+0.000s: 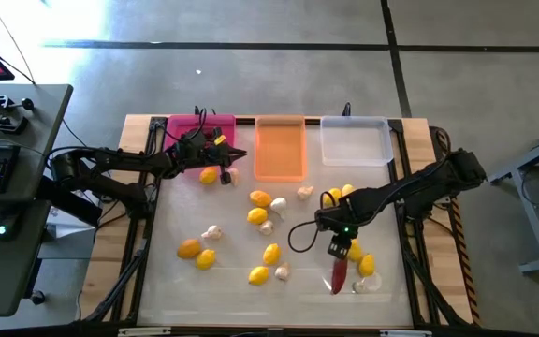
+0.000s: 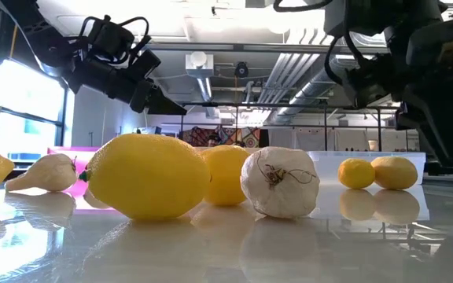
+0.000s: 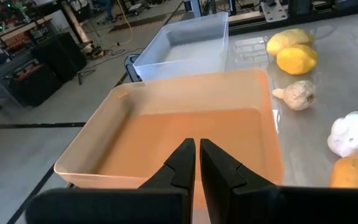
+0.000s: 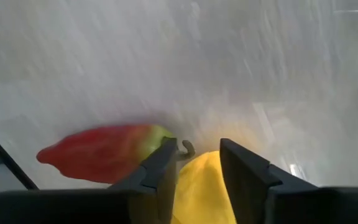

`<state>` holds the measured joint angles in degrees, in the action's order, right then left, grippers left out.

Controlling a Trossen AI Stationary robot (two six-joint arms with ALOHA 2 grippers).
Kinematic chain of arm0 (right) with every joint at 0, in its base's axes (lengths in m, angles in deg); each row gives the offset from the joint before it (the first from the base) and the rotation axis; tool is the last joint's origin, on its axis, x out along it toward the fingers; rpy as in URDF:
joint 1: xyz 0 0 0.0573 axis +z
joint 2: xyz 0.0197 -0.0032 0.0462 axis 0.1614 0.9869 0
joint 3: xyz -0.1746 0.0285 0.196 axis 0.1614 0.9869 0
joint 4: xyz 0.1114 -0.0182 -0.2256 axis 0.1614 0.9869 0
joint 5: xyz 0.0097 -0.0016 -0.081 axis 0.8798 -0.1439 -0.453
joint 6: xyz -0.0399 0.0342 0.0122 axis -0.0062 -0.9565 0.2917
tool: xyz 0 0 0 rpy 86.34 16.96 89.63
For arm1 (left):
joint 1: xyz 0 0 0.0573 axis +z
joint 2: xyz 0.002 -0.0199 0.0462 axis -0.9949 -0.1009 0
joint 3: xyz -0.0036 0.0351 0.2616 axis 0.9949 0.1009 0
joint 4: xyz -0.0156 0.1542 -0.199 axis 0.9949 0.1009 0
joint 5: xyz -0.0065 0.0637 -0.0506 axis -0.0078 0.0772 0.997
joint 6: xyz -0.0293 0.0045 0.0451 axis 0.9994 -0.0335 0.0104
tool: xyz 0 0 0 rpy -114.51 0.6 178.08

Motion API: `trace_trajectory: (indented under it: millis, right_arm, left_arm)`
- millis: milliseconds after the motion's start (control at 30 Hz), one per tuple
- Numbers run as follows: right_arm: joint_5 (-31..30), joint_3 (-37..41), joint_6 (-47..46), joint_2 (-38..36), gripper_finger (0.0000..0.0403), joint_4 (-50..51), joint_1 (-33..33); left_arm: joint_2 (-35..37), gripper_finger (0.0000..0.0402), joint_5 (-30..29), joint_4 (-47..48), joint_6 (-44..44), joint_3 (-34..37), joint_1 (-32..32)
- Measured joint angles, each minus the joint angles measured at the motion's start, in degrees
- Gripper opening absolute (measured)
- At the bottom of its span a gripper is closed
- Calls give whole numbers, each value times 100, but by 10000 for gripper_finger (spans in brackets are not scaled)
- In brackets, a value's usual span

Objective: Sort produce into baskets
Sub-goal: Put the red chili pepper into the pink bin

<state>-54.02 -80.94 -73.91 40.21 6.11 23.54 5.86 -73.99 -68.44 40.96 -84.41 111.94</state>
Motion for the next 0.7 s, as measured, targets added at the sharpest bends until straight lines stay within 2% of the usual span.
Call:
trace_trajectory:
  millis: [700]
  right_arm:
    - [153, 0, 353, 187, 128, -86, -2]
  left_arm:
    - [0, 11, 0, 9, 48, 0, -4]
